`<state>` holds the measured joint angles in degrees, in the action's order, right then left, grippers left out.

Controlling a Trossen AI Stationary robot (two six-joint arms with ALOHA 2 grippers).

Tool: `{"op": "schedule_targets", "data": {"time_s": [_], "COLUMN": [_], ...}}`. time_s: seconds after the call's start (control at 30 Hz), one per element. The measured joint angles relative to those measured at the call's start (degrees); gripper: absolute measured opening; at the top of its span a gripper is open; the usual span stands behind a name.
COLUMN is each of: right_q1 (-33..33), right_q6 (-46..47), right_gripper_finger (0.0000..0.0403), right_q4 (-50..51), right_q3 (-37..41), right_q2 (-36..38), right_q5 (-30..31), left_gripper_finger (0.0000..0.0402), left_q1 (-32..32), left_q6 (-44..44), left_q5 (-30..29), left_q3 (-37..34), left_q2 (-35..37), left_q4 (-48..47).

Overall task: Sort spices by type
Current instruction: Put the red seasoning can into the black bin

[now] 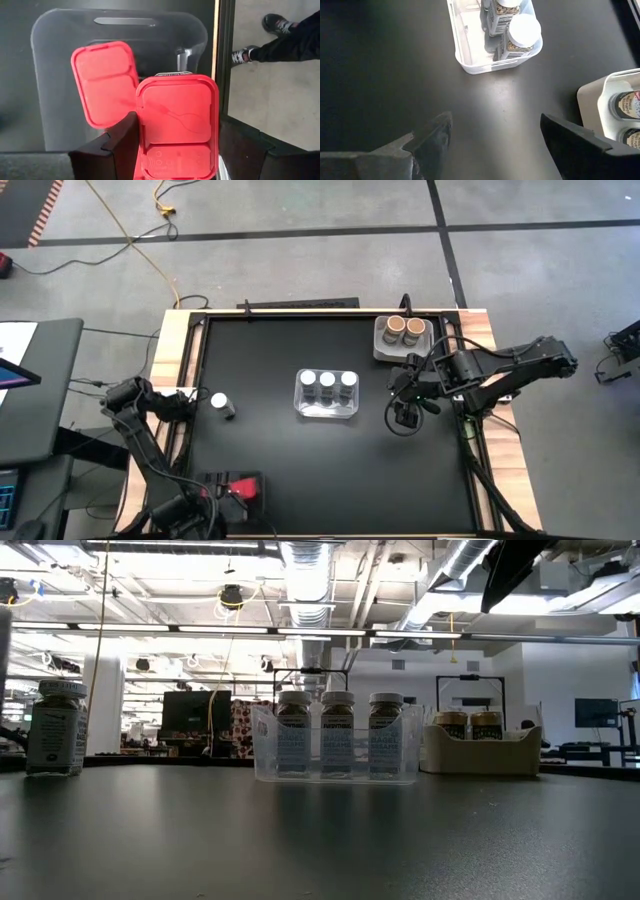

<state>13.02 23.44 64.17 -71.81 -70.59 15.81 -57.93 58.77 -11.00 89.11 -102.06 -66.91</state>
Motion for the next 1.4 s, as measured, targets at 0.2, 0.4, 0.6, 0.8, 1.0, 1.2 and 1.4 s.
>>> {"op": "schedule_targets", "data": {"time_s": [0.2,0.4,0.6,0.8,1.0,1.2,1.4], "right_q1": [-0.02,-0.02,-0.02,-0.02,-0.02,-0.02,-0.02], "right_q6": [-0.17,-0.15,-0.87,-1.02,-1.01,-1.01,-1.01], "right_gripper_finger": [0.0331,0.0331,0.0331,0.0331,0.0331,0.0331,0.0331], "right_q4": [0.0,0.02,-0.13,-0.11,-0.11,-0.11,-0.15], "right_q3": [0.0,0.0,0.0,0.0,0.0,0.0,0.0], "right_q2": [0.0,0.0,0.0,0.0,0.0,0.0,0.0], "right_q5": [0.0,0.0,0.0,0.0,-0.02,-0.02,0.71], "left_gripper_finger": [0.0224,0.0224,0.0224,0.0224,0.0224,0.0224,0.0225], "left_q1": [0.04,0.07,0.07,0.07,0.02,-0.13,-0.13], "left_q6": [0.37,2.59,1.9,-1.28,-2.04,-2.43,1.77], "left_q5": [-0.66,-0.62,0.15,0.52,0.51,0.22,0.16], "left_q3": [-0.23,-0.46,-0.36,-0.36,-0.43,-0.52,-2.72], "left_q2": [1.25,2.53,2.47,2.54,1.24,-0.37,-0.46], "left_q4": [-1.14,-4.38,-6.06,-3.51,-3.15,-3.06,-0.43]}}
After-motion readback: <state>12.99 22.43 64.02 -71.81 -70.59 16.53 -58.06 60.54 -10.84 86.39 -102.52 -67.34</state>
